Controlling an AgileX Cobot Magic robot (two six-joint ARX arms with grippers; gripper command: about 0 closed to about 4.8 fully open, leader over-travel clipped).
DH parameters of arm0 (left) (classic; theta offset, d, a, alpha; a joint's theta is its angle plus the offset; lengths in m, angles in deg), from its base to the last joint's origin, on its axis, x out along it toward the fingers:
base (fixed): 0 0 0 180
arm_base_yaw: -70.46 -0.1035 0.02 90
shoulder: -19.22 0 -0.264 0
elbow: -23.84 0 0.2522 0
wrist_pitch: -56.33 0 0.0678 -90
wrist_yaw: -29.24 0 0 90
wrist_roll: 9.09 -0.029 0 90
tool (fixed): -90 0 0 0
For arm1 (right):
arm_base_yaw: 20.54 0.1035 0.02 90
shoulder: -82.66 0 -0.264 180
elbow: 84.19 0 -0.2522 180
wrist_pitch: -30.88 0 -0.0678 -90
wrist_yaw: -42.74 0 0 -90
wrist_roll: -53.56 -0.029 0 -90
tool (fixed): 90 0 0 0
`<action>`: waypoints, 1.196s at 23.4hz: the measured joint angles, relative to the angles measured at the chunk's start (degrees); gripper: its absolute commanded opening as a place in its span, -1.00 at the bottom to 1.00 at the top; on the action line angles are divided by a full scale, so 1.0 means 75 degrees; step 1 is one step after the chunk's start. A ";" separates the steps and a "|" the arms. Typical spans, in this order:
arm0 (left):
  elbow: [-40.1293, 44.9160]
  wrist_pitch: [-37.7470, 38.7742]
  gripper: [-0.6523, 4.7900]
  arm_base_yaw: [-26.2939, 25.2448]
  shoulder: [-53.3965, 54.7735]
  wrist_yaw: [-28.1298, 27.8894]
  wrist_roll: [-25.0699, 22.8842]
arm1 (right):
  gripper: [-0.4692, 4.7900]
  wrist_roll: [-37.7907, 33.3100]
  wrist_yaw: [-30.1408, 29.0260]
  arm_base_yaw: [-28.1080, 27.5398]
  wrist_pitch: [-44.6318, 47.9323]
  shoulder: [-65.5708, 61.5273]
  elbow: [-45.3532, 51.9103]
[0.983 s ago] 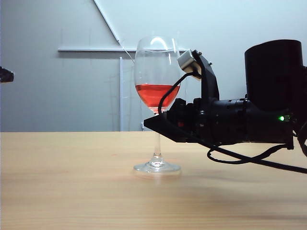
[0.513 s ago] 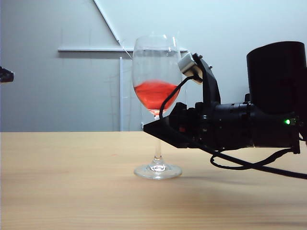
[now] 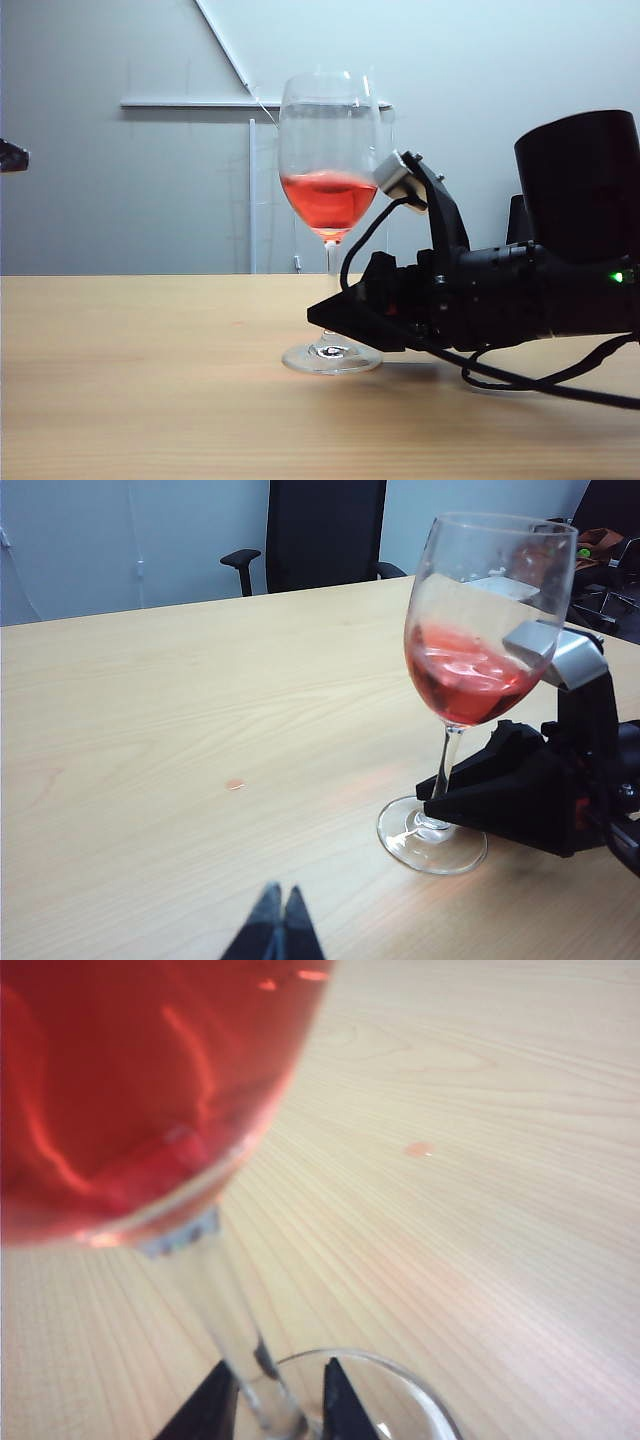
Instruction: Gently pick up the goblet, rotate it counterclockwise for two full turns (viewing from above), and then place it back on the table.
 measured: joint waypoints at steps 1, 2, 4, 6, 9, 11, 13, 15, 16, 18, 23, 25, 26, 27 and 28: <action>0.0000 0.0000 -0.78 0.0000 0.0000 0.0000 0.0000 | -0.27 0.0000 0.0000 0.0000 0.0000 0.0000 0.0000; 0.0000 0.0000 -0.78 0.0000 0.0000 0.0000 0.0000 | -0.19 0.0003 0.0003 0.0000 0.0000 0.0003 0.0000; 0.0000 0.0000 -0.78 0.0000 0.0000 0.0000 -0.0003 | -0.10 0.0003 0.0003 0.0000 0.0000 0.0015 0.0003; 0.0000 0.0000 -0.78 0.0000 0.0000 0.0000 -0.0003 | -0.01 -0.0009 0.0006 -0.0003 -0.0015 0.0131 0.0003; 0.0000 0.0000 -0.78 0.0000 0.0000 0.0000 0.0000 | 0.19 -0.0003 0.0003 -0.0050 0.0003 0.0245 0.0000; 0.0000 0.0000 -0.78 0.0000 0.0000 0.0000 -0.0003 | 0.19 -0.0009 0.0003 -0.0093 -0.0003 0.0268 0.0003; 0.0000 0.0000 -0.78 0.0000 0.0000 0.0000 0.0000 | 0.19 -0.0012 0.0000 -0.0166 -0.0006 0.0294 0.0003; 0.0000 0.0000 -0.78 0.0000 0.0000 0.0000 0.0000 | 0.34 -0.0076 0.0009 -0.0230 -0.0006 0.0373 0.0093; 0.0000 0.0000 -0.78 0.0000 0.0000 0.0000 -0.0003 | 0.36 -0.0079 -0.0003 -0.0233 -0.0006 0.0425 0.0160; 0.0000 0.0000 -0.78 0.0000 0.0000 0.0000 -0.0003 | 0.36 -0.0102 0.0006 -0.0239 -0.0015 0.0597 0.0323; 0.0000 0.0000 -0.78 0.0000 0.0000 0.0000 0.0000 | 0.37 -0.0096 0.0117 -0.0242 -0.0012 0.1236 0.0909; 0.0000 0.0000 -0.78 0.0000 0.0000 0.0000 0.0000 | 0.36 -0.0093 0.0259 -0.0242 -0.0026 0.1568 0.1265; 0.0000 0.0000 -0.78 0.0000 0.0000 0.0000 -0.0003 | 0.36 -0.0090 0.0303 -0.0242 -0.0026 0.1708 0.1387; 0.0000 0.0000 -0.78 -0.0003 0.0000 0.0000 0.0000 | 0.31 -0.0085 0.0382 -0.0242 -0.0029 0.1990 0.1617; -0.0003 0.0000 -0.78 -0.0012 0.0000 0.0000 0.0000 | 0.24 -0.0079 0.0507 -0.0245 -0.0029 0.2396 0.1906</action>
